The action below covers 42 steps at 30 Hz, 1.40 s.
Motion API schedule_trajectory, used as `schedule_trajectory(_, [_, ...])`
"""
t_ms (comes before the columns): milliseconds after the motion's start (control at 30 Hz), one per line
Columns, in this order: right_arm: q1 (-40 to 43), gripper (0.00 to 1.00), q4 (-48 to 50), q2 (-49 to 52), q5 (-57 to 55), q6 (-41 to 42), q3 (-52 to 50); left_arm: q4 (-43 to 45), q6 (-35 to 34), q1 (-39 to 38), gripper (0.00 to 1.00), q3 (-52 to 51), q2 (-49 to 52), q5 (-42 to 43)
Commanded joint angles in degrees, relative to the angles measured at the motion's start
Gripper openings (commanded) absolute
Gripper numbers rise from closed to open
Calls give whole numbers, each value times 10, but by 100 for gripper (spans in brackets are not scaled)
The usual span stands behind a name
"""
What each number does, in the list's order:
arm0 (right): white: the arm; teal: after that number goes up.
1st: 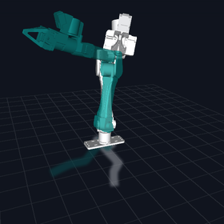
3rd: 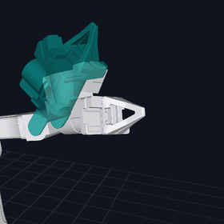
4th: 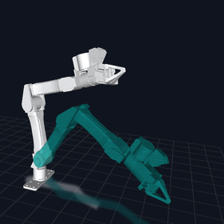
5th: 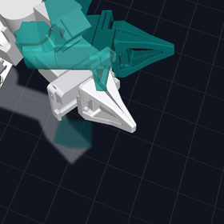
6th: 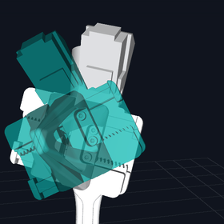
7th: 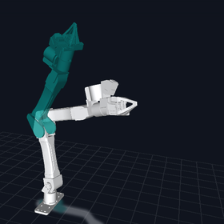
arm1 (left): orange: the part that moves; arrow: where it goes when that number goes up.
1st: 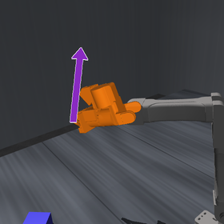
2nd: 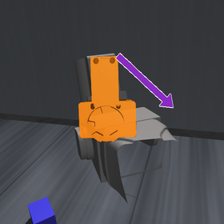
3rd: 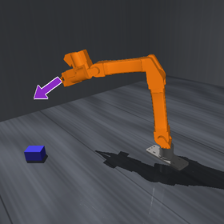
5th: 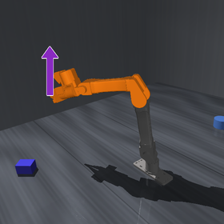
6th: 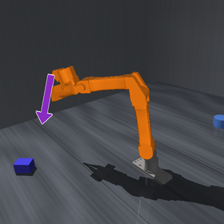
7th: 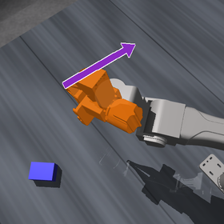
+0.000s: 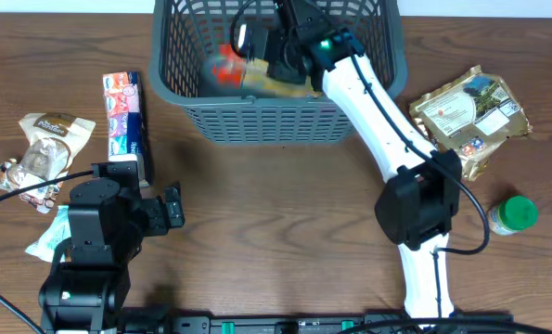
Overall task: Pack container
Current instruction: 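Lift the spaghetti packet and drop it into the grey basket, then move the right gripper to the gold foil pouch and grasp it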
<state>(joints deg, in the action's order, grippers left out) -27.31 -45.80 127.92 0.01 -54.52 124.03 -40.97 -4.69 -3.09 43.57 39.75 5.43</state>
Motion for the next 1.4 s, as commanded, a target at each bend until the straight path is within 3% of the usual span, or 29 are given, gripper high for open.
schedule_trajectory(0, [3,66,-1,-33,3,10,15,-2,-3,3,98,13,-2,0])
schedule_trajectory(133, [2,66,0,-59,2,37,16,-2,-3,3,99,13,-2,0])
schedule_trajectory(300, [9,65,16,-124,-37,150,18,-2,-3,3,99,13,-2,0])
schedule_trajectory(467, [55,83,23,-203,-150,276,24,-2,-3,3,98,13,-2,0])
schedule_trajectory(633, [156,99,-4,-276,-185,454,24,-2,-3,3,99,13,-2,0])
schedule_trajectory(833, [345,99,-184,-323,-183,831,24,-2,-3,3,98,13,-2,0])
schedule_trajectory(900, [400,99,-247,-322,-159,895,23,-2,-3,3,98,13,-2,0])
schedule_trajectory(1133, [518,99,-303,-271,-68,906,-35,-1,-3,3,98,13,-2,0])
schedule_trajectory(1367, [526,99,-268,-176,-17,866,-126,-2,-3,3,98,13,-2,0])
